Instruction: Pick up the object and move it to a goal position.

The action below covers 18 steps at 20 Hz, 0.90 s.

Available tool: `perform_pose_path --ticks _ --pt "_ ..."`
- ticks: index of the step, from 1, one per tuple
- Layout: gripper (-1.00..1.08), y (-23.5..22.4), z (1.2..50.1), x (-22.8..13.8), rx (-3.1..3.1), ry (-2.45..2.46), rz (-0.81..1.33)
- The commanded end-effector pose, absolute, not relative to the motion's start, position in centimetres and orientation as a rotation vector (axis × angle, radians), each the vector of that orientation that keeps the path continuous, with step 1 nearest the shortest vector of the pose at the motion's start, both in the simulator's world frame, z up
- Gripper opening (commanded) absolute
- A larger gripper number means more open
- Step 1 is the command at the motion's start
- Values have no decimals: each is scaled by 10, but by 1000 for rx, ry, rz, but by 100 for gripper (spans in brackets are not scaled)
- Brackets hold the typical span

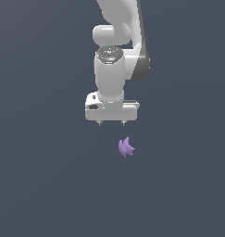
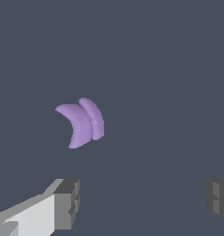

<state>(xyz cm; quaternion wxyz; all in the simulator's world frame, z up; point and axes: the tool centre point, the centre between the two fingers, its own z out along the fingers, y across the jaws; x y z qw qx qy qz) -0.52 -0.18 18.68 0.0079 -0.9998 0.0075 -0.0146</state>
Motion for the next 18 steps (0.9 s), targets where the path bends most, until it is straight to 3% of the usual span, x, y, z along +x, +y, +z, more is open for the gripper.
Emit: perform_pose_path --ticks 1,11,18 --pt "100 -2 187 -5 -3125 24 -46" --pt "100 -27 174 -10 -3156 74 -24" --pt "100 -19 170 -5 -3156 26 -22"
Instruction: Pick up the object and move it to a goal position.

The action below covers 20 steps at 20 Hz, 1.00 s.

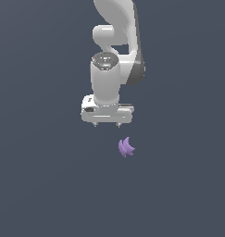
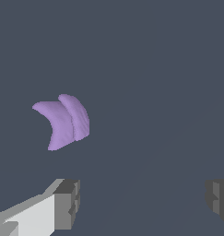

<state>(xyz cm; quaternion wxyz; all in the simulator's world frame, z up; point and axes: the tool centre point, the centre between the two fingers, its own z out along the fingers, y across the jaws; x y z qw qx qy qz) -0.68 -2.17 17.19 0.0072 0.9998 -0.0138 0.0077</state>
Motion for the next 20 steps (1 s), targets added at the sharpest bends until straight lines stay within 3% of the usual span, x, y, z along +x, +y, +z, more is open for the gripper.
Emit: perform_pose_path --ticks 1,20 --pt "100 -17 168 -3 3126 -8 21" --pt "100 66 102 39 3098 514 0"
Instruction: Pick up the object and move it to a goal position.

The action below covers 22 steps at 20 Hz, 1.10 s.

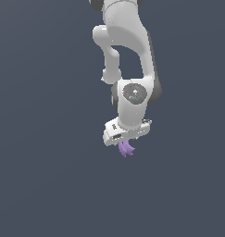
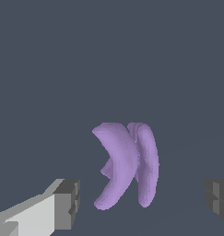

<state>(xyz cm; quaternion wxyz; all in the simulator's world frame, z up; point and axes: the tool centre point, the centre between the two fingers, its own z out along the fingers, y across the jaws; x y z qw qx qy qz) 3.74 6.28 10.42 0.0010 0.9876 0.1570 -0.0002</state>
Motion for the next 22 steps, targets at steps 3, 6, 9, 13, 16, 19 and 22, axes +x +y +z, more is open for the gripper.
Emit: perform_pose_path --ticks 3,6,9,13,16,19,22 --pt "100 68 100 40 3097 527 0" --pt "100 67 99 39 3098 519 -1" --pt "100 67 90 39 3098 520 -1" --pt "100 68 68 38 3097 525 0" --pt "100 68 55 38 3097 526 0" --pt "100 68 50 39 3097 527 0" --pt "-100 68 50 40 3097 527 0"
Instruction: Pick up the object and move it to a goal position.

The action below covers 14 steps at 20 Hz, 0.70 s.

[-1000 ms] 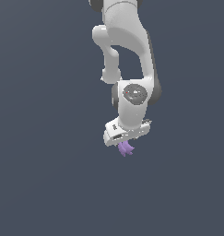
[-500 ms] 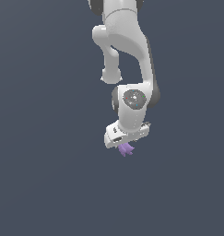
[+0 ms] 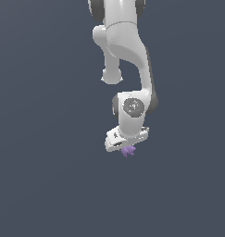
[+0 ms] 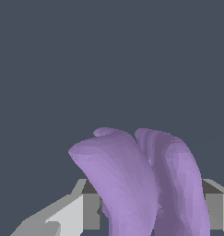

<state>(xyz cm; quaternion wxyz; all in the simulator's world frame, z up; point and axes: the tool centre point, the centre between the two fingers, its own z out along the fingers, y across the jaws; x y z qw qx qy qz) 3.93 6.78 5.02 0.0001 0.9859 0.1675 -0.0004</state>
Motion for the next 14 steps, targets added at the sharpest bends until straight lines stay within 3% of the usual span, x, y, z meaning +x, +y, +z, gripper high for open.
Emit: perform_pose_path --ticks 1,14 --pt "-100 68 50 40 3097 527 0" --pt "-100 70 50 37 3097 526 1"
